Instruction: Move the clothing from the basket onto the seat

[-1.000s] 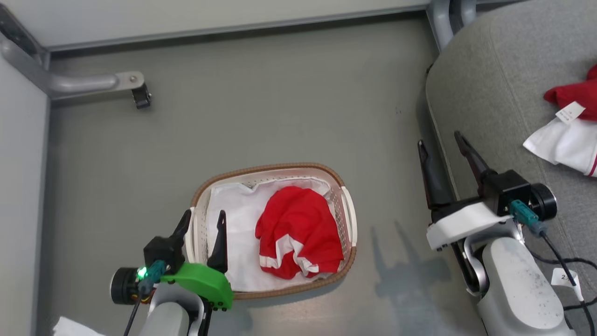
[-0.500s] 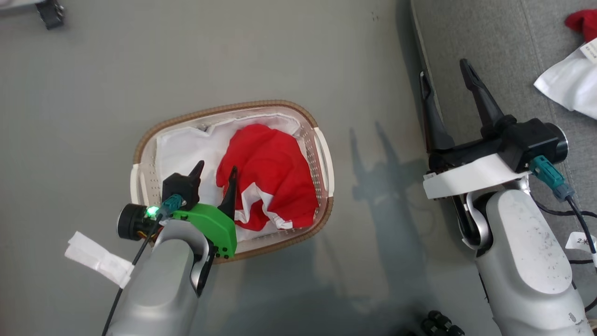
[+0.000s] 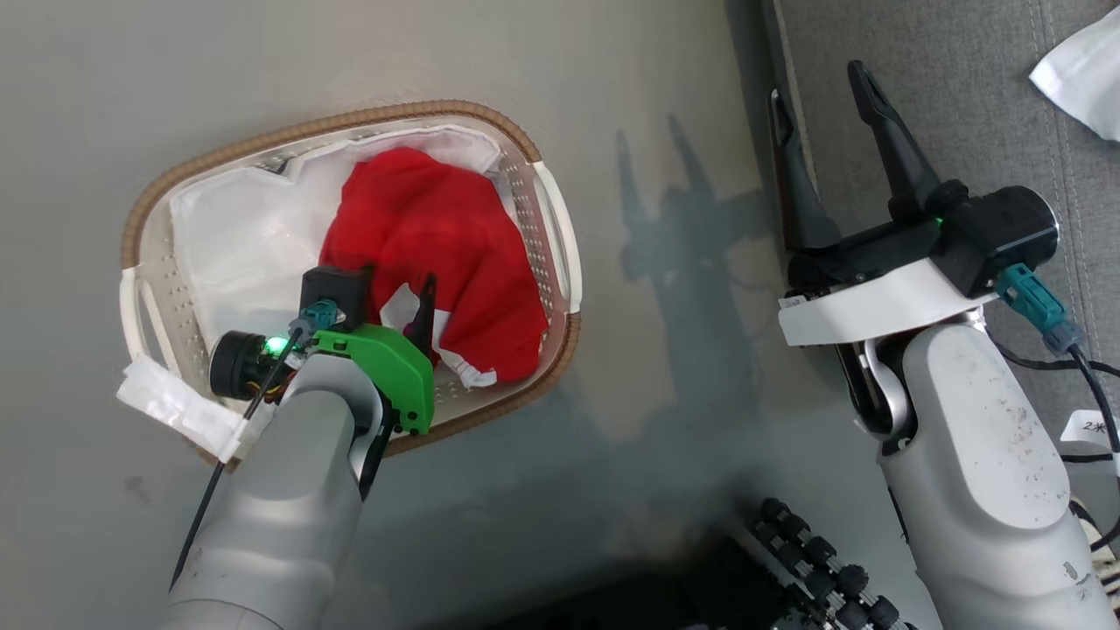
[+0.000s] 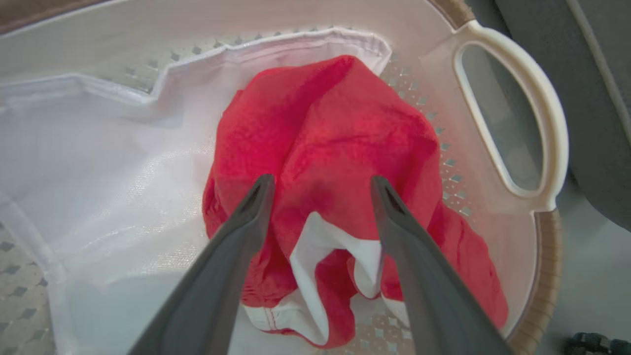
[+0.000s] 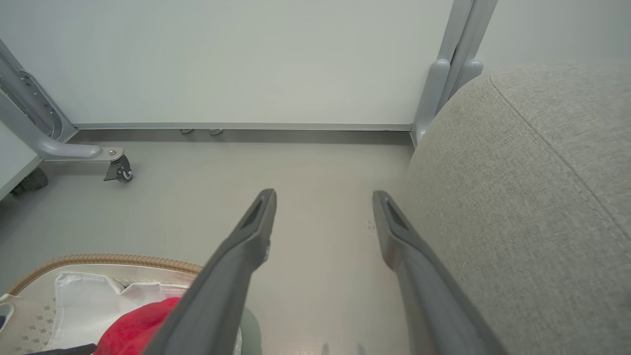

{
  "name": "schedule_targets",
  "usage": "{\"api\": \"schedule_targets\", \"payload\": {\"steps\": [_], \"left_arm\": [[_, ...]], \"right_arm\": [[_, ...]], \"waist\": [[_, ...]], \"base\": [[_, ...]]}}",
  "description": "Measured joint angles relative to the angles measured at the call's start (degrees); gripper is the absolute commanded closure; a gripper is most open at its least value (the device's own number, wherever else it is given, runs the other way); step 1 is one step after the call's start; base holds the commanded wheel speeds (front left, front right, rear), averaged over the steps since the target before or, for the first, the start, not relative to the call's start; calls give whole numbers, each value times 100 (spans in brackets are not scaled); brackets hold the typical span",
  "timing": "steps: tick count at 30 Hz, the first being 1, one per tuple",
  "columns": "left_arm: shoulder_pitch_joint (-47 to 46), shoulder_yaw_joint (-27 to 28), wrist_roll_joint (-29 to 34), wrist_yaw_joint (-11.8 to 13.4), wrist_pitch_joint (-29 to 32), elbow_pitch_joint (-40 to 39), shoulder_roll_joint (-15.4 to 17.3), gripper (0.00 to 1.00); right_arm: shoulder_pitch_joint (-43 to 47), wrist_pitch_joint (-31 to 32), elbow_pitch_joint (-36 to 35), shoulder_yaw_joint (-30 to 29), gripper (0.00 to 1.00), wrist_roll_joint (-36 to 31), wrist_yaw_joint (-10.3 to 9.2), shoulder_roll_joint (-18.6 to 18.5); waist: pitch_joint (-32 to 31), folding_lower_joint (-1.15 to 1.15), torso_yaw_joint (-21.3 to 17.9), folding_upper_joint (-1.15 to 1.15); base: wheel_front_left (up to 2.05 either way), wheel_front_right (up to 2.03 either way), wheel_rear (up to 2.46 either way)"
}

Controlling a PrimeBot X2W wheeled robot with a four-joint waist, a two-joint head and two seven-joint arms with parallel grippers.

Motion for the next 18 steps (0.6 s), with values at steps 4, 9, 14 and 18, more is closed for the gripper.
{"api": "schedule_targets", "payload": {"steps": [4,9,14,18], "left_arm": [[-221,-344,-287,-5,144,202,2,0],[-420,-603,-546,-7,327,523,29,0],[-575,-678,-626,-7,341,766,140,0],[-597,-772,-657,-7,404,884,148,0]], "right_arm": [[-90,0,-26,85,0,36,0,2],[-170,0,-66,103,0,99,0,0],[-172,0,-88,118,0,160,0,0],[-158,0,-94,119,0,180,0,0]], "waist": [[201,0,-154,0],[393,0,-320,0],[506,0,-439,0],[575,0,-493,0]], "base": [[0,0,0],[0,0,0],[0,0,0],[0,0,0]]}}
